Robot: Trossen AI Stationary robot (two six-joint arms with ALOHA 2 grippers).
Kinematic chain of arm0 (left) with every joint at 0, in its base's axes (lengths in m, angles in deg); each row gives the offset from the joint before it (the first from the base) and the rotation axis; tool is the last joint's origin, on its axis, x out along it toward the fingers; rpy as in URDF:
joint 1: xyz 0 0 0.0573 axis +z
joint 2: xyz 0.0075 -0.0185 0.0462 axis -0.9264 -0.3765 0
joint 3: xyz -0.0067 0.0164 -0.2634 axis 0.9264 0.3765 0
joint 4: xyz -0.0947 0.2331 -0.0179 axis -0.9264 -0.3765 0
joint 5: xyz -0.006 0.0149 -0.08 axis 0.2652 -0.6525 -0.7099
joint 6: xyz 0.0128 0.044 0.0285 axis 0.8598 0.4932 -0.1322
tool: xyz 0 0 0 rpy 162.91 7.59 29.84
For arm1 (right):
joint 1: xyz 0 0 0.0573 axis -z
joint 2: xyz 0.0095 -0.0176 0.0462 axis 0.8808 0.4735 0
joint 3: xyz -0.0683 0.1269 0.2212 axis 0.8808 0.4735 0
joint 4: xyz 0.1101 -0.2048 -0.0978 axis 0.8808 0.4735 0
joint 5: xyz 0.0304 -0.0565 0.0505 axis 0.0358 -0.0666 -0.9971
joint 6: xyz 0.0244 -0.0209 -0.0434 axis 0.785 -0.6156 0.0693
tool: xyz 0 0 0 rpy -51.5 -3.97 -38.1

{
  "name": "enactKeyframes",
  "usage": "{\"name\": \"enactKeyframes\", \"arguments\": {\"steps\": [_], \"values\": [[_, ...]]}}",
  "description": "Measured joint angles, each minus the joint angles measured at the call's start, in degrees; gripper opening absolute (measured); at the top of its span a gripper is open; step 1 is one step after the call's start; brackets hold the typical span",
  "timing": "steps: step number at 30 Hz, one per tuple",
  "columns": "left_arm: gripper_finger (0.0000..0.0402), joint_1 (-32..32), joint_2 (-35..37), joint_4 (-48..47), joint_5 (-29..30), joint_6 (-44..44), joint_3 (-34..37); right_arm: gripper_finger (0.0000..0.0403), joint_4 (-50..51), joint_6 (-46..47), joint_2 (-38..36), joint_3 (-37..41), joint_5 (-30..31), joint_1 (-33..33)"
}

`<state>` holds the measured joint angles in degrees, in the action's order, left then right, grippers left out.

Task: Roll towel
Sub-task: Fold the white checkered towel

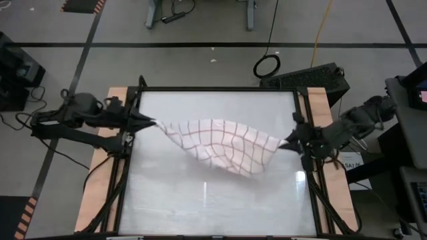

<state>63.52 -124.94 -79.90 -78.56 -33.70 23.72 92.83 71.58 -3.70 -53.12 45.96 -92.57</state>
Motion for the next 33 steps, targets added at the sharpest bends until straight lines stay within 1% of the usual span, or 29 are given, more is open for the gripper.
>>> {"name": "enactKeyframes", "arguments": {"steps": [4, 10, 15, 17, 19, 25, 29, 33], "values": [[0.0017, 0.0, -1.5, -8.4, 2.9, -4.0, 0.0, 0.0, -0.5, 3.8, 1.1, 4.8, -0.3, -1.3], [0.0018, 0.0, -4.4, -14.3, 4.0, -8.1, 0.1, 0.0, -2.0, 10.5, 3.5, 13.3, -1.1, -3.3], [0.0019, 0.0, -7.2, -18.2, 4.1, -10.2, 0.1, 0.0, -8.4, 13.2, 5.4, 20.0, -9.7, -4.6], [0.0019, -0.2, -8.3, -18.6, 4.1, -10.2, 0.1, 0.0, -11.1, 13.7, 6.1, 21.8, -11.7, -5.1], [0.0019, -0.7, -9.6, -18.7, 4.1, -9.7, 0.1, 0.0, -13.3, 14.2, 6.6, 23.1, -12.1, -5.5], [0.002, -2.0, -12.7, -18.7, 4.0, -9.8, 0.1, 0.0, -15.1, 18.1, 8.4, 23.8, -11.8, -5.7], [0.002, -2.2, -14.0, -19.6, 4.2, -11.8, 0.1, 0.0, -19.6, 18.4, 9.7, 23.8, -11.8, -6.0], [0.002, -2.2, -14.9, -21.7, 7.7, -12.7, 0.1, 0.0, -24.8, 15.1, 10.3, 23.8, -11.5, -7.3]]}}
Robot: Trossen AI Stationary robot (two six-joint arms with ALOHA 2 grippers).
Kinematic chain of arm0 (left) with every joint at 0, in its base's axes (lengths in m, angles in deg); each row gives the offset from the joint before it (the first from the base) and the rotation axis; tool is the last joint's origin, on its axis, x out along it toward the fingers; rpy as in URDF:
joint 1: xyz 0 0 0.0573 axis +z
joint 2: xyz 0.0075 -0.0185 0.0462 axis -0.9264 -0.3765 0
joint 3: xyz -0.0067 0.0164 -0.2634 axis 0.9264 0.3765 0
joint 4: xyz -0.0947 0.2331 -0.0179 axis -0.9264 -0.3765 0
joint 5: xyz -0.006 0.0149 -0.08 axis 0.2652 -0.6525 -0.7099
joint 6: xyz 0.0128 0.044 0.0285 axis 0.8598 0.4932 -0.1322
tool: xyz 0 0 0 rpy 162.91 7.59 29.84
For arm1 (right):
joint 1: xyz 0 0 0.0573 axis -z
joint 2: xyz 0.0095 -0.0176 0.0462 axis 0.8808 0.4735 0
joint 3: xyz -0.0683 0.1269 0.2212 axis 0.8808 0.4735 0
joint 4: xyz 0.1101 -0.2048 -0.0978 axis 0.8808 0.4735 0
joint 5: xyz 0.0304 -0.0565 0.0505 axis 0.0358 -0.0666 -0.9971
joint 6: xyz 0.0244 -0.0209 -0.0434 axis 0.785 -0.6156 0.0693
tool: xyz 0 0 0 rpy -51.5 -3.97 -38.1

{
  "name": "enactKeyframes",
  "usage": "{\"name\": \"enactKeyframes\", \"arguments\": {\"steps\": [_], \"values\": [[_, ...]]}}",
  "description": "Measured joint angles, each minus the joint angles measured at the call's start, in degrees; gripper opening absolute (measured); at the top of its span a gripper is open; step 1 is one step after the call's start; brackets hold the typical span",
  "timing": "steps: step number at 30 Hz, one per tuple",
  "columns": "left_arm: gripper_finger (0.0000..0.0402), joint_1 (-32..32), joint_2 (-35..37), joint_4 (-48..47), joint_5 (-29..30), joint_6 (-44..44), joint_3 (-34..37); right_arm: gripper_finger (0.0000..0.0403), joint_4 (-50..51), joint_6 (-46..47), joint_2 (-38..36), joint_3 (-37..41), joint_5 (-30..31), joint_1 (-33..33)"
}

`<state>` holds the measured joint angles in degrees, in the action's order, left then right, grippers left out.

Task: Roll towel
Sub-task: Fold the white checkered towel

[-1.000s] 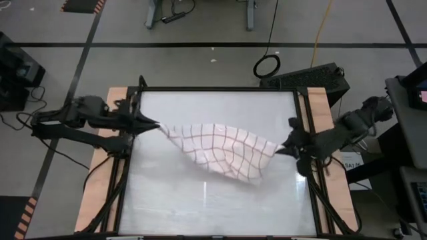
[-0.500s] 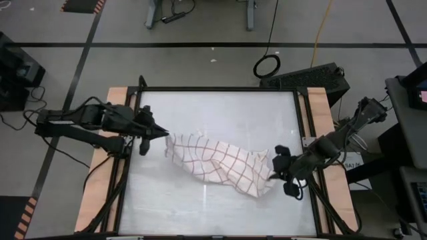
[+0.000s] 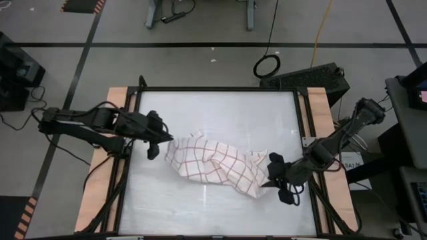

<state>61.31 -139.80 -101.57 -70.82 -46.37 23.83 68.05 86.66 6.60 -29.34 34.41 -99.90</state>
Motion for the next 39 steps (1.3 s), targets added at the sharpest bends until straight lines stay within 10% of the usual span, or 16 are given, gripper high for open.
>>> {"name": "enactKeyframes", "arguments": {"steps": [10, 19, 32, 39], "values": [[0.0031, 0.2, -2.4, -0.5, 13.1, -2.9, 0.0, 0.0, -9.4, -9.4, -0.2, 0.0, 7.3, -2.2], [0.0199, 0.2, -5.4, -0.7, 14.5, -4.9, 0.0, 0.0, -15.2, -14.1, -0.2, 0.0, 18.6, -0.6], [0.0274, -4.0, -21.0, 55.7, 5.3, 21.8, -0.1, 0.0, -29.7, -24.5, 0.6, -0.1, 19.2, 7.6], [0.0274, -4.1, -30.3, 63.6, 1.1, 26.0, -0.1, 0.0, -28.7, -24.1, 4.8, -0.1, 18.7, 8.9]]}}
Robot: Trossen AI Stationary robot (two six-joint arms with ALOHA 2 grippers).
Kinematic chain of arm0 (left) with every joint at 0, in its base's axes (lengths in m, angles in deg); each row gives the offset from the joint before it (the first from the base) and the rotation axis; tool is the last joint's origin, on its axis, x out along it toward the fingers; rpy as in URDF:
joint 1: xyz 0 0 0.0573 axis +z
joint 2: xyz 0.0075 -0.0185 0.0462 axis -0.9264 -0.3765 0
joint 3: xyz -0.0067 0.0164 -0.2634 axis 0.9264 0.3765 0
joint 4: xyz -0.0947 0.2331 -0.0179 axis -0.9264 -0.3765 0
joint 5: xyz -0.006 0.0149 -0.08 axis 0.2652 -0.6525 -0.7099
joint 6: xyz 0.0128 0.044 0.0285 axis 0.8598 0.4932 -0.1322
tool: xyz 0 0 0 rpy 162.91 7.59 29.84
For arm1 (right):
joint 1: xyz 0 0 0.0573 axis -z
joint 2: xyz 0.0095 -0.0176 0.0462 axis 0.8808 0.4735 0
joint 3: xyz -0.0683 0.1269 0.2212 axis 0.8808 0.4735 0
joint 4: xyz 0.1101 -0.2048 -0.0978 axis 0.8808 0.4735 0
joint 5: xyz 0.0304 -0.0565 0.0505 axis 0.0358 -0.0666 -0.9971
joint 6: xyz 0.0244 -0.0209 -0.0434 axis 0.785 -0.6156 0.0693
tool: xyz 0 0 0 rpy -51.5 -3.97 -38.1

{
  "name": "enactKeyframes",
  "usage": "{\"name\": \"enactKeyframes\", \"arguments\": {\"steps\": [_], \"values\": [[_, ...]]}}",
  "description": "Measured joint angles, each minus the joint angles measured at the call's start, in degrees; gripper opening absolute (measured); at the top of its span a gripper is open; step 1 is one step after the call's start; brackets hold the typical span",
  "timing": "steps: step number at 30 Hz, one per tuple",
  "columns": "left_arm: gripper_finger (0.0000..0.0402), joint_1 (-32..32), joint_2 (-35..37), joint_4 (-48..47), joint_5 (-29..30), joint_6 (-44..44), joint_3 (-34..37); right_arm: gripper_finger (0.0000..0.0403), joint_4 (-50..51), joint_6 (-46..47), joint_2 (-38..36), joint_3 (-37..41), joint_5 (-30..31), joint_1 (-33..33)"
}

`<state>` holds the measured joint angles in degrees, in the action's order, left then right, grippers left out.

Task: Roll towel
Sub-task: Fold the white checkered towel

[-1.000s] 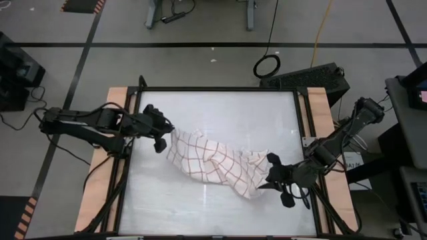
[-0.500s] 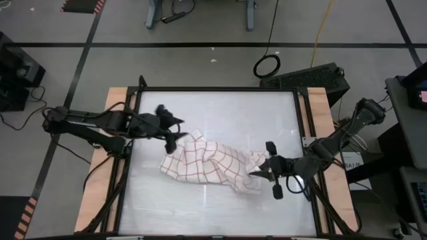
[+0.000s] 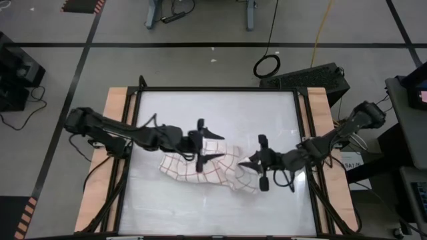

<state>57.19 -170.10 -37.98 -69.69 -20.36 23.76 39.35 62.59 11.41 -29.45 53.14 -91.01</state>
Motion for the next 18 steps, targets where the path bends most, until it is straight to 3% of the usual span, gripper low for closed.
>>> {"name": "enactKeyframes", "arguments": {"steps": [7, 14, 18], "values": [[0.0274, 0.2, -6.5, -0.3, -0.3, 0.0, 0.0, 0.0, 0.1, 0.2, 5.2, 0.0, -1.4, 0.0], [0.0274, 0.5, -10.6, 2.8, -9.7, 0.1, 0.0, 0.0, 0.1, 0.0, 7.9, 0.0, -13.8, -0.9], [0.0274, 1.0, -11.6, -1.3, -8.7, 2.4, 0.0, 0.0, 2.5, 0.6, 8.3, 0.0, -19.0, -3.4]]}}
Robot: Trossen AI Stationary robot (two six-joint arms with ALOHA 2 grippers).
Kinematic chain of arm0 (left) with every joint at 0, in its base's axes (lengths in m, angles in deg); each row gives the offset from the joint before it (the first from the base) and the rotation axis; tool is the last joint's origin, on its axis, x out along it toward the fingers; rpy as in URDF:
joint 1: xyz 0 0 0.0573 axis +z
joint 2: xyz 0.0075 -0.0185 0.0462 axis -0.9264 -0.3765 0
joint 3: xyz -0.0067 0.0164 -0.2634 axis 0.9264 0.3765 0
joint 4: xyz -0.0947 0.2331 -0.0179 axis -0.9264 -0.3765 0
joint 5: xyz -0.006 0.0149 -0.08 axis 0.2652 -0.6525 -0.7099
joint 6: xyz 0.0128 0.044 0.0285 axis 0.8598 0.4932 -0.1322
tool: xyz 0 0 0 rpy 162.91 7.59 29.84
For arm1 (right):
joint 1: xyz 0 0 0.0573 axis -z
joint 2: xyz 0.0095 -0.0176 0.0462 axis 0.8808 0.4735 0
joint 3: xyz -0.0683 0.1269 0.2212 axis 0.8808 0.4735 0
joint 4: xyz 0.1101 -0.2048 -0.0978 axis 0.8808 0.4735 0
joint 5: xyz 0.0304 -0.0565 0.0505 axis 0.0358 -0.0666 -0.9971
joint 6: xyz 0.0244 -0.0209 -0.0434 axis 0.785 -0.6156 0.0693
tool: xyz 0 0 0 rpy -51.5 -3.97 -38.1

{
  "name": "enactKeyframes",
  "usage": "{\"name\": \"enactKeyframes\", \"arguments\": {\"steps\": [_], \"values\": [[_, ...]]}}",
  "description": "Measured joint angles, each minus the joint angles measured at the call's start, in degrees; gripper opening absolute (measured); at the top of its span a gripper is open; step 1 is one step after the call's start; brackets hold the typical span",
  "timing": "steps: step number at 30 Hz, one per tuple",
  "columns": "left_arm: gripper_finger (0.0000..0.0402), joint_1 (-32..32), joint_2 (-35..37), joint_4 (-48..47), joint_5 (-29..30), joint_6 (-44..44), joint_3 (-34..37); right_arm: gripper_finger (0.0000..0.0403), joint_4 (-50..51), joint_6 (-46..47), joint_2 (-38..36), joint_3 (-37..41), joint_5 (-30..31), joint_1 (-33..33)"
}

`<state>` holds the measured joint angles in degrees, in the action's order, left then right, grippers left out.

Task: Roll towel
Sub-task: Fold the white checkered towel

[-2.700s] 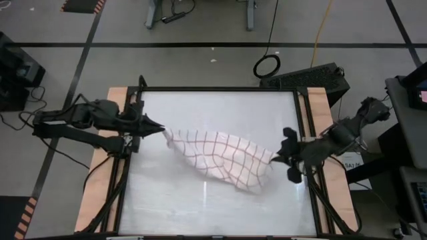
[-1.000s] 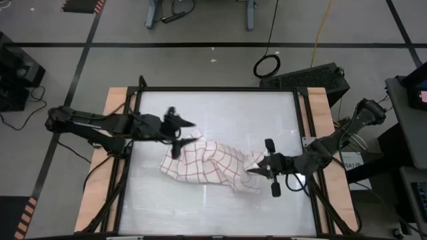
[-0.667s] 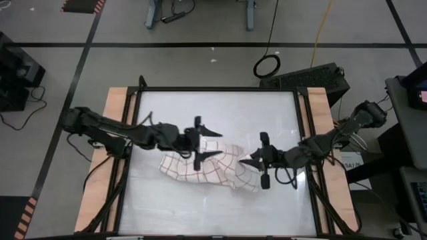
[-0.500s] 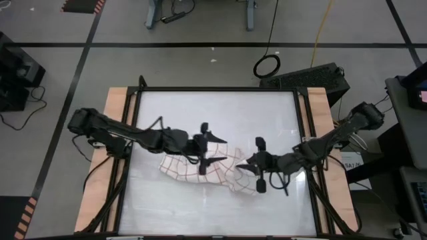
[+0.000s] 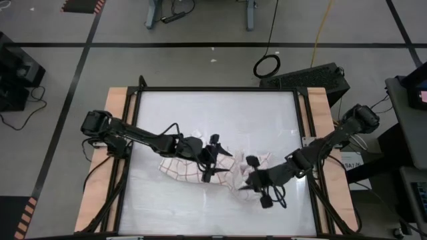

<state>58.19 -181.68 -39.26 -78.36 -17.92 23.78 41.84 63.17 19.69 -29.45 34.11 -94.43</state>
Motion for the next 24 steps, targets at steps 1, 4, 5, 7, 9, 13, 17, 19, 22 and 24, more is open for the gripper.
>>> {"name": "enactKeyframes", "arguments": {"steps": [1, 4, 5, 7, 9, 13, 17, 19, 22, 24], "values": [[0.0274, 0.5, 0.0, -2.0, 1.2, 0.1, 0.0, 0.0, 0.9, 1.0, 0.0, 0.0, -1.0, -0.8], [0.0274, 2.5, 0.0, -8.4, 4.4, -0.3, 0.0, 0.0, 4.8, 5.8, 0.0, 0.0, -1.9, -3.6], [0.0274, 3.3, 0.0, -10.5, 5.0, -1.0, 0.0, 0.0, 5.9, 7.5, 0.0, 0.0, -2.0, -4.6], [0.0274, 5.1, 0.0, -13.7, 5.3, -2.4, 0.0, 0.0, 7.7, 10.2, -0.1, 0.0, -1.7, -6.6], [0.0274, 6.8, -0.6, -14.8, 3.3, -3.6, 0.0, 0.0, 8.5, 11.5, -0.1, 0.0, -0.4, -8.3], [0.0274, 7.5, -2.5, -8.0, -7.0, -4.4, 0.1, 0.0, 8.0, 11.0, -0.1, 0.0, 6.2, -10.8], [0.0274, 4.9, -4.4, 2.5, -10.8, -4.2, 0.0, 0.0, 8.1, 8.2, -0.1, 0.0, 9.3, -11.2], [0.0274, 3.4, -5.5, 6.8, -10.8, -3.2, 0.0, 0.0, 8.3, 6.9, -0.1, 0.0, 9.3, -11.2], [0.0274, 1.1, -6.5, 11.5, -10.8, -1.3, -0.1, 0.0, 8.2, 5.0, -0.1, 0.0, 9.4, -11.2], [0.0274, -0.3, -7.4, 12.4, -10.7, -0.8, -1.1, 0.0, 7.7, 3.6, -0.1, 0.0, 9.4, -11.1]]}}
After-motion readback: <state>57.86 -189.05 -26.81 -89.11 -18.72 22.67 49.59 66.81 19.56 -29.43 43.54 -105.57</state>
